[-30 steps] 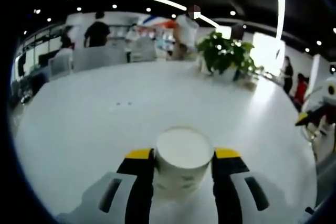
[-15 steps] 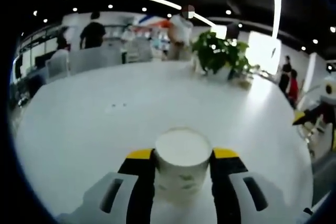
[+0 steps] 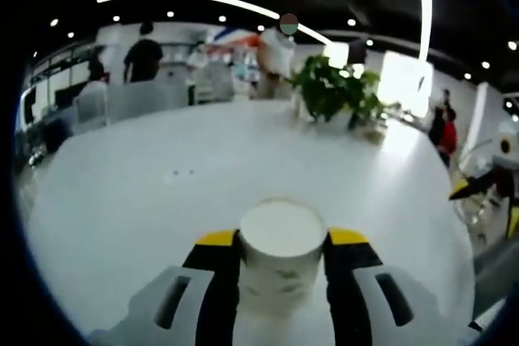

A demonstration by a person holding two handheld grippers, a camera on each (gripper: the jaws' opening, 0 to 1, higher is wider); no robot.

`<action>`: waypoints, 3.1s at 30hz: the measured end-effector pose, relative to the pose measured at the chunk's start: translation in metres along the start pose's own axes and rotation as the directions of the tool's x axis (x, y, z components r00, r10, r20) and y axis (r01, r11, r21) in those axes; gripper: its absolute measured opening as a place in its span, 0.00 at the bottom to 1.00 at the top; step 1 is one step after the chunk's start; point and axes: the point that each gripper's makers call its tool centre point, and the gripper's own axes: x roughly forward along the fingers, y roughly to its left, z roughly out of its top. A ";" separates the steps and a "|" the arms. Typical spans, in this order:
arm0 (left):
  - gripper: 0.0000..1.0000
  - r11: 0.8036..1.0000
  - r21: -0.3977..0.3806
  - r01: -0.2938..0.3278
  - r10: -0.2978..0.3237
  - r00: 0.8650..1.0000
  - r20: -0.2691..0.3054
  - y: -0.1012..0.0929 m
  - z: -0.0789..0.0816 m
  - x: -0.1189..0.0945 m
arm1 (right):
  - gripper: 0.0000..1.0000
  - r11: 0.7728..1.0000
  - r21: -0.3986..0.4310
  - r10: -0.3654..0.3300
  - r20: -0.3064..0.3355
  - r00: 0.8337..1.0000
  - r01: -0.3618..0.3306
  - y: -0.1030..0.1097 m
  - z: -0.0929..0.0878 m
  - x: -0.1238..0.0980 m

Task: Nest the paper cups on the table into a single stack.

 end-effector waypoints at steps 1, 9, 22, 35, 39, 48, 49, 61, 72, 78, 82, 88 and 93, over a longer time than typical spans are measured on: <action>0.38 1.000 -0.001 0.000 0.000 1.000 0.002 -0.002 0.002 -0.002 | 0.92 1.000 0.002 -0.001 0.005 1.000 0.001 0.001 0.000 -0.002; 0.38 1.000 0.012 -0.005 0.005 1.000 0.003 -0.009 0.008 -0.017 | 0.92 1.000 -0.003 -0.006 0.023 1.000 0.006 0.006 0.002 -0.012; 0.38 0.999 0.027 -0.019 0.019 1.000 0.016 -0.021 0.027 -0.047 | 0.92 1.000 -0.003 -0.015 0.082 0.997 0.015 0.017 0.019 -0.016; 0.38 0.999 0.041 0.005 -0.006 1.000 0.025 -0.049 0.044 -0.061 | 0.91 1.000 -0.004 -0.010 0.131 0.991 0.011 0.020 0.036 -0.023; 0.38 0.999 0.052 0.006 -0.007 1.000 0.030 -0.057 0.049 -0.067 | 0.91 1.000 0.007 -0.006 0.139 0.990 0.006 0.022 0.036 -0.024; 0.38 0.997 0.077 0.026 -0.029 0.999 0.042 -0.073 0.059 -0.077 | 0.91 1.000 0.012 0.001 0.158 0.988 -0.003 0.023 0.042 -0.024; 0.38 0.997 0.068 0.032 -0.035 0.998 0.047 -0.076 0.061 -0.080 | 0.91 1.000 0.013 0.003 0.161 0.987 -0.005 0.023 0.043 -0.023; 0.38 0.996 0.059 0.064 -0.069 0.995 0.074 -0.096 0.074 -0.097 | 0.90 0.998 0.052 0.023 0.204 0.979 -0.034 0.033 0.052 -0.013; 0.38 0.994 0.047 0.096 -0.099 0.993 0.063 -0.109 0.069 -0.111 | 0.79 0.995 0.043 0.081 0.216 0.973 -0.092 0.047 0.061 -0.007; 0.38 0.994 0.035 0.108 -0.110 0.991 0.072 -0.116 0.067 -0.119 | 0.76 0.991 0.057 0.104 0.222 0.970 -0.119 0.053 0.062 0.001; 0.38 0.993 0.030 0.115 -0.117 0.991 0.068 -0.120 0.063 -0.123 | 0.74 0.989 0.046 0.128 0.221 0.967 -0.142 0.062 0.064 0.008; 0.38 0.994 0.005 0.110 -0.110 0.991 0.081 -0.127 0.063 -0.134 | 0.72 0.983 0.051 0.158 0.229 0.960 -0.174 0.072 0.068 0.015; 0.38 0.995 0.016 0.104 -0.104 0.992 0.073 -0.129 0.059 -0.137 | 0.70 0.980 0.049 0.176 0.233 0.956 -0.193 0.076 0.070 0.018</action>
